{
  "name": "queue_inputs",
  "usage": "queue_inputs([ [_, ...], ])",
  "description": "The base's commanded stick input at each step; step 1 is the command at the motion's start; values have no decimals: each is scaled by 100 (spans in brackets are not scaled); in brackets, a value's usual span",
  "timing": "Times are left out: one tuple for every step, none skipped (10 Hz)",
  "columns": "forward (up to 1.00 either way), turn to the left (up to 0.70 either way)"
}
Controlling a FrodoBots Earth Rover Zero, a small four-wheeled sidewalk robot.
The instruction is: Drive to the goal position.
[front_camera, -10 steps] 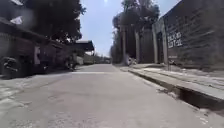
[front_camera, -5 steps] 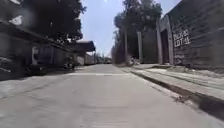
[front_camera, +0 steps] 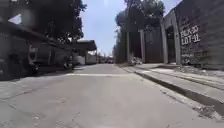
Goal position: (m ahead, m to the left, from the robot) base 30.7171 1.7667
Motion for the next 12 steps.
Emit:
queue_inputs([
  [100, 0],
  [100, 0],
  [100, 0],
  [100, 0],
  [100, 0],
  [100, 0],
  [100, 0],
  [100, 0],
  [100, 0],
  [100, 0],
  [100, 0],
  [100, -28],
])
